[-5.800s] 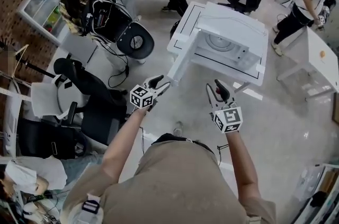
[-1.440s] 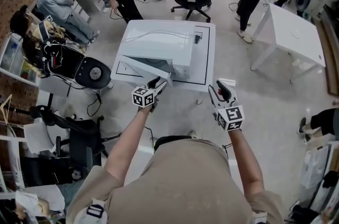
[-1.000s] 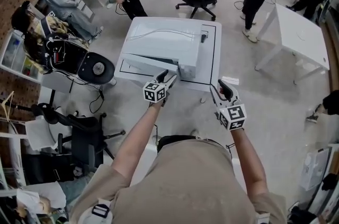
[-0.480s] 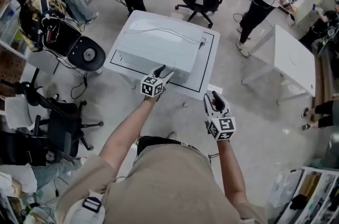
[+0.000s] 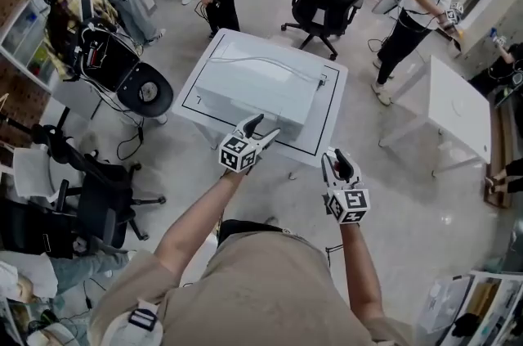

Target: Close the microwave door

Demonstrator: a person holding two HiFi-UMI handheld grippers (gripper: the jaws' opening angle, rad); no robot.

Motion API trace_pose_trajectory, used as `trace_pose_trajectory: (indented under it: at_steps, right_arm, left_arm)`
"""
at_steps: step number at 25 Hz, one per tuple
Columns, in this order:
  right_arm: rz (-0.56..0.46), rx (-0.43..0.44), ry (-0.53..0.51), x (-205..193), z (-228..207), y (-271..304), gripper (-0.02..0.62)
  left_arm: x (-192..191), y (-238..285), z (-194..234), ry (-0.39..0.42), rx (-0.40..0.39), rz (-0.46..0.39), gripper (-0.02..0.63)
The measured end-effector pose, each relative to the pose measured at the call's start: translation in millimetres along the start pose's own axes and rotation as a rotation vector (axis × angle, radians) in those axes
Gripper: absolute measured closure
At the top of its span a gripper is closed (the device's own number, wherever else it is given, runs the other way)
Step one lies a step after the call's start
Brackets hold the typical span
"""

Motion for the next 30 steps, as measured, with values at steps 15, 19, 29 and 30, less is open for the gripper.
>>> trace_pose_trajectory:
  at_steps: [15, 19, 29, 30]
  right_arm:
    - [-0.114, -0.088, -0.003, 59, 21, 17, 0.451]
    - [-0.096, -0.088, -0.014, 62, 32, 28, 0.416]
    - [-0.073, -0.108, 0.008, 53, 46, 47, 0.37]
    - [-0.067, -0.111, 0.011, 51, 47, 48, 0.368]
  left_arm:
    - [84, -101, 18, 0.034, -0.075, -0.046, 0.603]
    - [97, -108, 34, 0.036, -0.111, -0.063, 0.603]
    - [104, -107, 59, -0.012, -0.179, -0.05, 0.603]
    - [103, -106, 60, -0.019, -0.185, -0.048, 0.603]
Point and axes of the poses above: the fingertips, and each gripper's own axes: y forward along the fingers, z to its left, x out of its top, the point moved 1 cm from there along -y, backward along the fingers, and after that the axes turned 8 degrees about x, right-handed, at the moved point
